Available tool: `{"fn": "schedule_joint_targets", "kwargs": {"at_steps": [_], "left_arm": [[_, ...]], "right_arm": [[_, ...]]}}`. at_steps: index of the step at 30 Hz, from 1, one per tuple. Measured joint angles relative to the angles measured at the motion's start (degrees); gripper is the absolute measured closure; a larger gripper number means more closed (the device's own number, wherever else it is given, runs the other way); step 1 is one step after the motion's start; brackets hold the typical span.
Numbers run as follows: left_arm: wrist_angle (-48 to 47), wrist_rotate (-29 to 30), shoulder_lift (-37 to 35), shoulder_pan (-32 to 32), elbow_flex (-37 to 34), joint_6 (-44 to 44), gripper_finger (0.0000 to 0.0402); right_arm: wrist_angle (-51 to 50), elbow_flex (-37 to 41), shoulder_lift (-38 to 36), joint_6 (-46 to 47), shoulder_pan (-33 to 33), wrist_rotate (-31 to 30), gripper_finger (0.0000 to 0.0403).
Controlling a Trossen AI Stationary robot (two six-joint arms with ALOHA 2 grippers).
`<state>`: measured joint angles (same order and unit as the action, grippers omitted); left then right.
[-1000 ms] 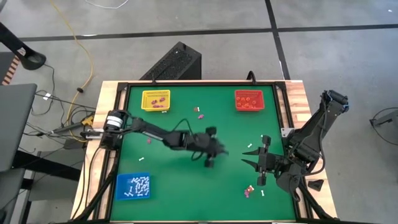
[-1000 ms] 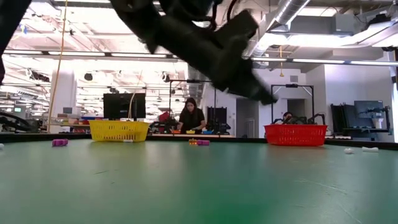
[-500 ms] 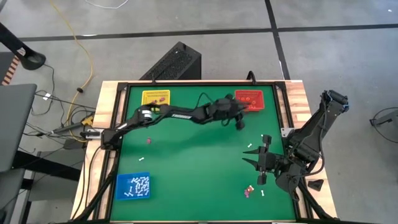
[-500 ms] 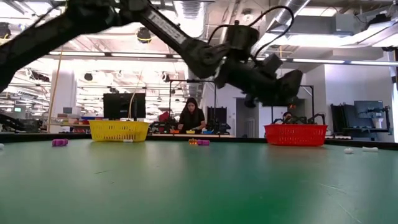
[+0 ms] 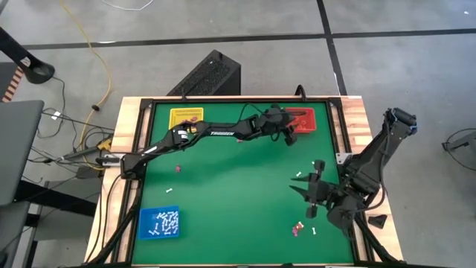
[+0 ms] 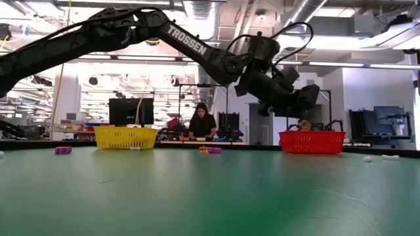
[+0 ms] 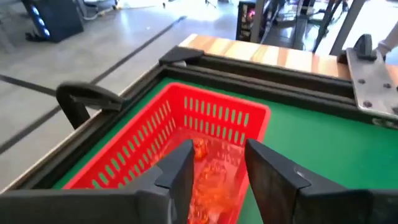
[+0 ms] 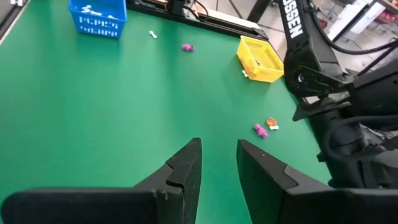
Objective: Sort Halloween decoration
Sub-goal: Put the pumpkin toy into the orange bin, then put the white bone toy into the blue bin
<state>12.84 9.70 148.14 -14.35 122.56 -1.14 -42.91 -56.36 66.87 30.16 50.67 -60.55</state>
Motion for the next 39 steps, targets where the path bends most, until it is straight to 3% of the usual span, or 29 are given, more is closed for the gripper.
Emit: {"fn": "schedule_joint_targets", "kwargs": {"at_steps": [7, 12, 16, 20, 24, 27, 30, 34, 37, 39], "left_arm": [[-1.4, 3.9, -0.1, 0.0, 0.0, 0.0, 0.0218], [-11.0, 4.2, -4.5, 0.5, 0.0, 2.1, 0.0206], [-32.7, 5.5, -14.0, 1.9, 0.0, 8.5, 0.0205], [-61.9, 10.3, -23.1, 4.0, 0.2, 11.1, 0.0205], [-90.3, 11.8, -30.0, 6.3, -0.1, 5.6, 0.0205], [-102.7, 13.3, -37.3, 8.2, -4.5, -1.3, 0.0205], [-100.2, 15.9, -47.2, 11.1, -15.0, -5.5, 0.0205], [-88.9, 16.6, -64.9, 17.0, -33.8, -11.4, 0.0205], [-71.6, 17.6, -78.9, 23.6, -51.0, -18.1, 0.0205], [-53.6, 19.1, -87.7, 29.1, -63.5, -20.4, 0.0205]], "right_arm": [[0.1, 0.1, 0.0, 0.4, -2.2, 0.1, 0.0271], [-0.2, 0.1, 0.0, 1.4, -2.1, 0.5, 0.0271], [-0.3, 0.1, 0.0, 2.6, -0.7, 0.5, 0.0271], [-0.7, 0.1, 0.0, 7.1, -0.2, 0.5, 0.0271], [-3.8, 0.1, 0.0, 20.0, -3.0, 3.5, 0.0271], [-8.2, 0.1, 0.8, 31.0, -6.6, 7.5, 0.0271], [-13.6, 0.1, 3.8, 40.2, -10.4, 11.4, 0.0271], [-18.7, 0.1, 9.8, 49.5, -15.7, 21.4, 0.0271], [-22.0, 0.1, 14.9, 55.6, -18.5, 25.9, 0.0271], [-23.4, 0.1, 17.9, 59.3, -19.9, 27.4, 0.0271]]}}
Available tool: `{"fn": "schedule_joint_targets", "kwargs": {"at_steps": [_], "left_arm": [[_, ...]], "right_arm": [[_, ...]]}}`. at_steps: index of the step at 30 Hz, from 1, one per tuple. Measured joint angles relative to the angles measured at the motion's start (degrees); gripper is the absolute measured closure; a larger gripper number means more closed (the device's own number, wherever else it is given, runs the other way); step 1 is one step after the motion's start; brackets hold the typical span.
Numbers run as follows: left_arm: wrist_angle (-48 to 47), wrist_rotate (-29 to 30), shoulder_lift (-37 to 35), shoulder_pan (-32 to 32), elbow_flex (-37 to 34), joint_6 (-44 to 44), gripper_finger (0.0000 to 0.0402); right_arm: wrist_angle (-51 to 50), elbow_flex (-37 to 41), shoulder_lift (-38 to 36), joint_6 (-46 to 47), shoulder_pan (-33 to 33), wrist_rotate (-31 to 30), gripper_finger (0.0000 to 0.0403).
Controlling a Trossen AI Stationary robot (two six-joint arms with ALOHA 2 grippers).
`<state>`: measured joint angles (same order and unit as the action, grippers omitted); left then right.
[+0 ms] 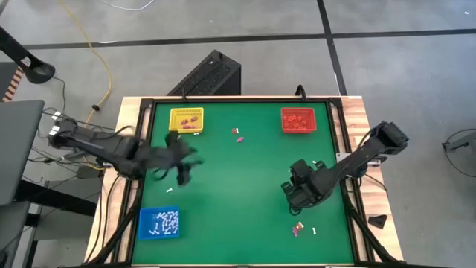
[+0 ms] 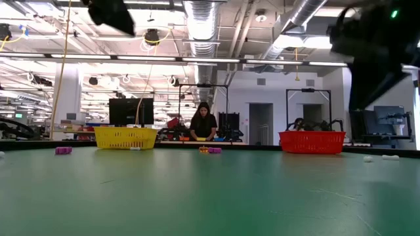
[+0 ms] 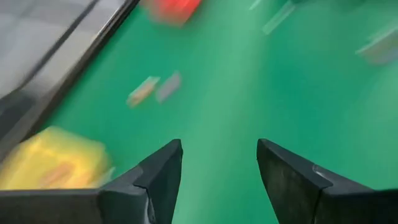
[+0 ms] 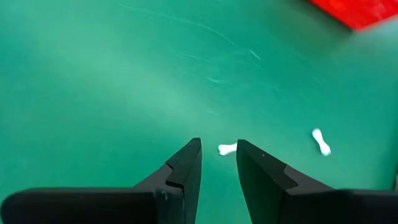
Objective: Sort Halloween decoration
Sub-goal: Put the white bone toy into the blue bin
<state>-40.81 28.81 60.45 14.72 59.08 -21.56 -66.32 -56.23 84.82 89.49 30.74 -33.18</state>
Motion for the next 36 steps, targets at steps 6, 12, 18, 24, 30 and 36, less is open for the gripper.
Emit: {"fn": "schedule_joint_targets", "kwargs": {"at_steps": [6, 12, 18, 24, 30, 36], "left_arm": [[60.9, 0.5, -12.5, 14.2, -30.5, 10.4, 0.0205], [81.3, 0.6, -11.7, 21.6, -42.0, 11.2, 0.0205], [81.7, 1.9, -11.0, 25.0, -41.3, 10.9, 0.0205], [80.3, 1.9, -10.8, 27.6, -41.0, 11.9, 0.0205], [80.1, 2.1, -10.6, 28.2, -41.0, 11.6, 0.0205], [78.9, 2.8, -10.6, 28.1, -41.0, 11.3, 0.0205]], "right_arm": [[0.3, 0.0, 6.3, 9.3, -2.6, 3.1, 0.0271], [-0.7, 0.0, 11.0, 20.9, -1.8, 4.0, 0.0271], [-3.7, 0.0, 16.2, 28.4, -1.9, 6.2, 0.0271], [-0.2, -0.1, 20.5, 28.6, -3.2, 5.5, 0.0271], [0.0, -0.1, 20.9, 27.8, -4.0, 4.6, 0.0271], [-1.5, -0.1, 17.3, 26.1, -4.0, 3.6, 0.0271]]}}
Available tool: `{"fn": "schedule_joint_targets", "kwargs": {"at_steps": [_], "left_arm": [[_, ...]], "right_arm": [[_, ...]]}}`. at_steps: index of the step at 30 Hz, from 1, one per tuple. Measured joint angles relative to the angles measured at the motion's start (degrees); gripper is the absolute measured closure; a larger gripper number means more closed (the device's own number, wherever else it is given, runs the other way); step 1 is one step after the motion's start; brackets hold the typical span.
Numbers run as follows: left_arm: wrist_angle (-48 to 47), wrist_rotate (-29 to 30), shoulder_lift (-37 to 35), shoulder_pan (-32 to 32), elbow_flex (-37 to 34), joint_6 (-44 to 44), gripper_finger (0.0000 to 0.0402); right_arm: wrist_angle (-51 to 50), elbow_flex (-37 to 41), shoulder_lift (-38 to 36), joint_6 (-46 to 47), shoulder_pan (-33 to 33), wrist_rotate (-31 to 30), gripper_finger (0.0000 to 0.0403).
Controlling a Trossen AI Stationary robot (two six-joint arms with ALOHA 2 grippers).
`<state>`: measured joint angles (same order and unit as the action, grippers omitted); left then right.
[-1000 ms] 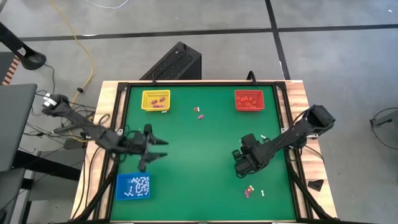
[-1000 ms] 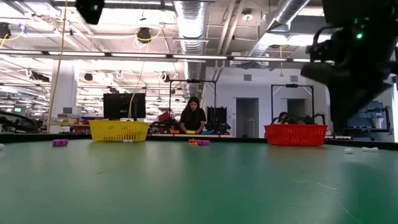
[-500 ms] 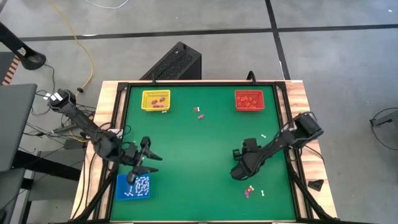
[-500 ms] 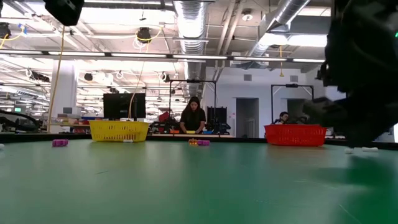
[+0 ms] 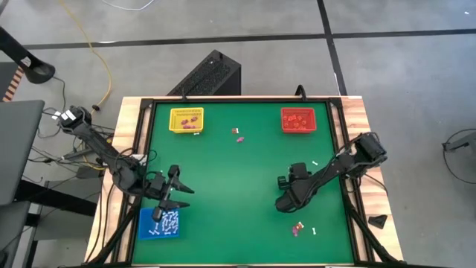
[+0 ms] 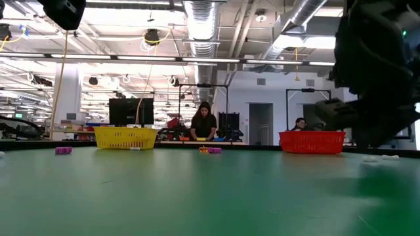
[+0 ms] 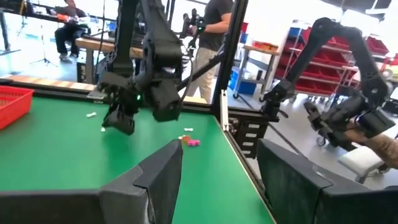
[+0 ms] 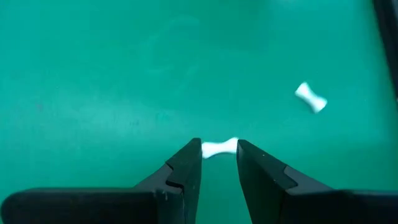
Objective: Sort Halloween decoration
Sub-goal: Put the white bone toy into the blue bin
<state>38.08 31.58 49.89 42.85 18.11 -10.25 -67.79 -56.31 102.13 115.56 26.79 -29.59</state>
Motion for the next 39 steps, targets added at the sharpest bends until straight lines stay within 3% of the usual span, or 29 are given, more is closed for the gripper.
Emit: {"fn": "schedule_joint_targets", "kwargs": {"at_steps": [14, 28, 34, 39], "left_arm": [[-1.8, 0.7, 0.0, 0.0, 0.0, -2.5, 0.0205], [-2.8, 0.8, 0.0, 0.0, 0.1, -3.1, 0.0205], [-2.8, 0.8, 0.0, 0.0, 0.1, -3.1, 0.0205], [-2.9, 0.8, 0.0, 0.0, 0.1, -3.1, 0.0205]], "right_arm": [[-0.7, 0.1, 0.5, 0.0, -1.9, -2.1, 0.0271], [9.8, 6.8, 1.9, 2.0, -0.1, -2.1, 0.0271], [9.3, 6.6, 2.1, 2.3, 2.6, -2.9, 0.0271], [2.0, 2.4, 2.2, 2.5, 3.9, -0.8, 0.0271]]}}
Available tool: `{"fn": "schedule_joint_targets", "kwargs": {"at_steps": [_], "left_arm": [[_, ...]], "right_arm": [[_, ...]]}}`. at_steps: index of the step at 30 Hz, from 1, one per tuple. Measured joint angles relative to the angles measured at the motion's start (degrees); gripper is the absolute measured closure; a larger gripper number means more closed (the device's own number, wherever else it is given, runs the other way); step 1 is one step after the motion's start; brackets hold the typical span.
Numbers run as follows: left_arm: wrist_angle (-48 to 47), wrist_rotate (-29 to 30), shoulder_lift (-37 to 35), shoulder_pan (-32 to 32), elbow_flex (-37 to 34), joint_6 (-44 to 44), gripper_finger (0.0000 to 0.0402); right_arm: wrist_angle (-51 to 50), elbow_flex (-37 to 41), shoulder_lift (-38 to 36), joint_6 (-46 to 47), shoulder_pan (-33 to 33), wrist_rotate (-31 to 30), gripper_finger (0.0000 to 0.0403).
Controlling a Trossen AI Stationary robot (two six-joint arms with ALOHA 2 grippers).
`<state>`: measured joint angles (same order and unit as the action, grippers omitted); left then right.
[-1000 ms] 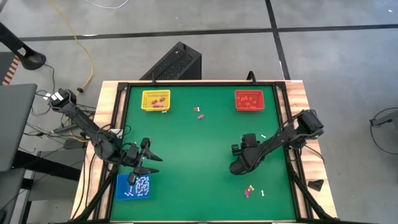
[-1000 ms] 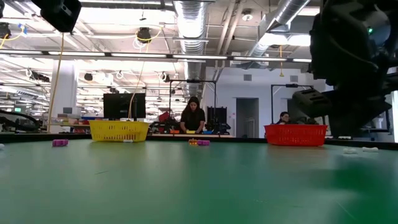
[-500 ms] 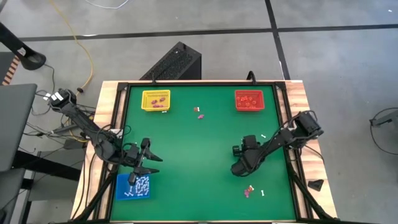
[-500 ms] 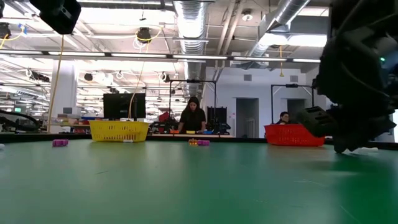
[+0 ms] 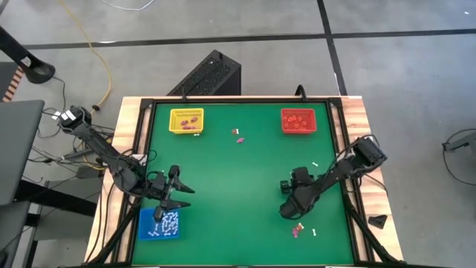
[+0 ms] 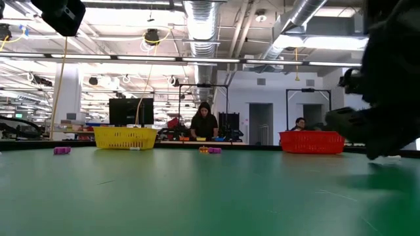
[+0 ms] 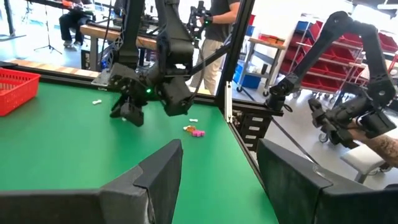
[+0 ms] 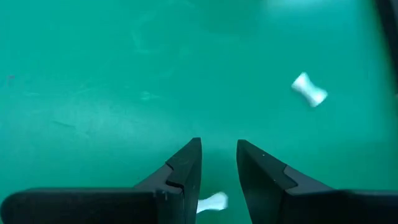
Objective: Sort Halloween decoration
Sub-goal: Put the white bone toy into the blue bin
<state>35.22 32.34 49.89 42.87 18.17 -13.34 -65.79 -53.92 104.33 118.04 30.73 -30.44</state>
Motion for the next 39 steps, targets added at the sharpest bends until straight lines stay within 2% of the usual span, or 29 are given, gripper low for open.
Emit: {"fn": "schedule_joint_targets", "kwargs": {"at_steps": [6, 12, 16, 18, 23, 26, 30, 33, 36, 39], "left_arm": [[-0.4, -0.1, 0.0, 0.0, 0.0, -0.2, 0.0205], [-3.0, 0.0, 0.0, 0.0, 0.0, -2.9, 0.0205], [-3.0, 0.0, 0.0, 0.0, 0.0, -2.9, 0.0205], [-2.8, 0.0, 0.0, 0.0, 0.0, -2.8, 0.0205], [-1.3, 1.5, 0.0, 0.0, 0.0, -0.9, 0.0205], [-0.7, 2.5, 0.0, 0.0, 0.0, 0.4, 0.0205], [-0.8, 2.4, -0.1, 0.0, 0.0, 2.2, 0.0205], [-1.6, 0.1, -1.6, 0.4, 0.0, 3.5, 0.0205], [-2.0, -0.4, -3.6, 1.4, 0.0, 5.0, 0.0205], [-2.5, 0.0, -4.9, 2.1, 0.0, 6.1, 0.0205]], "right_arm": [[-6.6, -3.8, -0.8, -5.0, 3.4, -2.5, 0.0271], [-6.2, -1.8, -9.2, -6.9, 10.6, -5.3, 0.0271], [-0.4, 2.6, -19.4, -21.1, 15.3, -6.5, 0.0278], [4.0, 4.5, -24.4, -30.4, 15.9, -3.9, 0.0281], [6.7, 6.1, -32.0, -51.3, 11.3, 7.4, 0.0288], [7.4, 6.1, -33.3, -63.9, 7.0, 11.0, 0.0294], [8.5, 6.1, -31.3, -79.6, 1.3, 13.6, 0.0297], [8.4, 6.1, -28.2, -88.7, -2.4, 15.8, 0.0297], [8.5, 6.1, -24.9, -94.6, -5.4, 19.8, 0.0297], [8.5, 6.1, -21.7, -98.0, -7.1, 20.9, 0.0297]]}}
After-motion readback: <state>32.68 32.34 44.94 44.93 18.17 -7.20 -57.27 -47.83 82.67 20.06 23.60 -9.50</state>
